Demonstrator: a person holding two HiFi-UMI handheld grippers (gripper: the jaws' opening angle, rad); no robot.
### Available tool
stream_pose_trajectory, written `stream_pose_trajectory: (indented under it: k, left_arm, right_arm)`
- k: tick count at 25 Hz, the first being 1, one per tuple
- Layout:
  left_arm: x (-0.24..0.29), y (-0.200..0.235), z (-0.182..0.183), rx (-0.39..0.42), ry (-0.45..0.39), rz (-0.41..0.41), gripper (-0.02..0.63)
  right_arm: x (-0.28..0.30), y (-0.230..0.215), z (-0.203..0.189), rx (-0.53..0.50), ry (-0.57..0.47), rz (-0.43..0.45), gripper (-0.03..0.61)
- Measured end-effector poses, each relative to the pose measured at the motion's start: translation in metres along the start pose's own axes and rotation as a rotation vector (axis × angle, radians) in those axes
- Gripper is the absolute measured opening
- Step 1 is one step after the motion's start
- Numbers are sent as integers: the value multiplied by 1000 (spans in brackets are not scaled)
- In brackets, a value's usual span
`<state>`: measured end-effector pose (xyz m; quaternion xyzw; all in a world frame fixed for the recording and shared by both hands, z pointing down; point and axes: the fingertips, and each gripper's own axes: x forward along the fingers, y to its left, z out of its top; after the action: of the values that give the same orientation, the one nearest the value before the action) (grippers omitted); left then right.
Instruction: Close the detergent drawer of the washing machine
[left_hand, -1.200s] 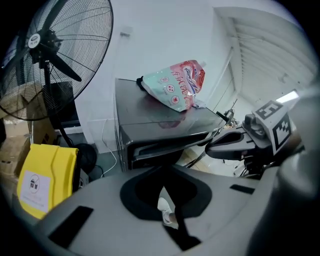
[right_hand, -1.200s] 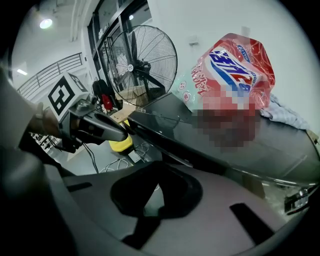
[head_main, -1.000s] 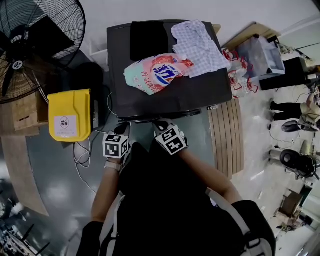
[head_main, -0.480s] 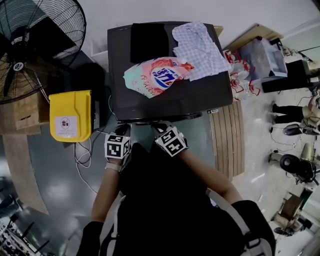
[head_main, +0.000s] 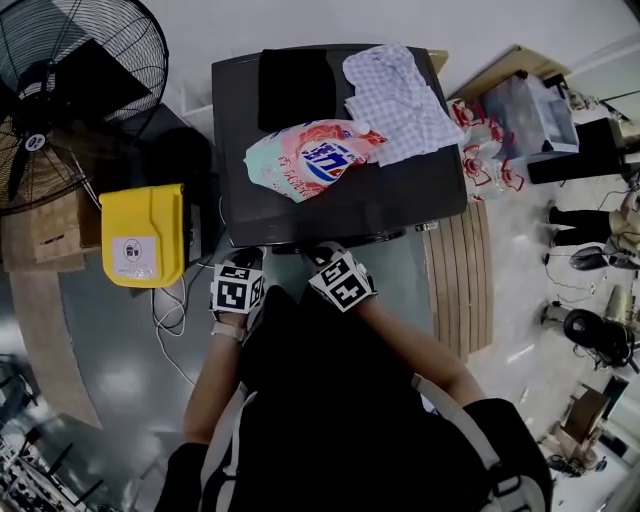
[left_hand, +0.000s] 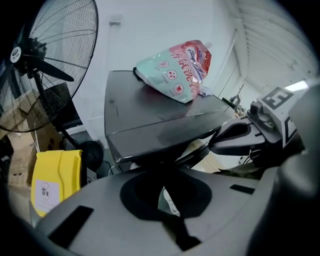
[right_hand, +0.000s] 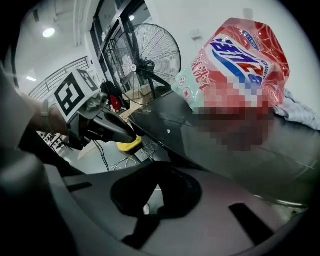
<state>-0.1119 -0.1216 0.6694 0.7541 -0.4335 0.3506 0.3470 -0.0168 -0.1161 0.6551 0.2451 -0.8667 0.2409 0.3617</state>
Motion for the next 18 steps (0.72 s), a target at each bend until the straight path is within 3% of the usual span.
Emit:
stream_pose_trajectory:
  k: [7, 18]
  left_arm:
    - [0, -1, 1, -5, -13, -5, 11]
    - [-33, 8, 8, -35, -109, 45, 11]
  right_arm:
    - [0, -1, -1, -5, 9, -9, 14]
    - [-16, 2, 15, 42, -39, -24, 14]
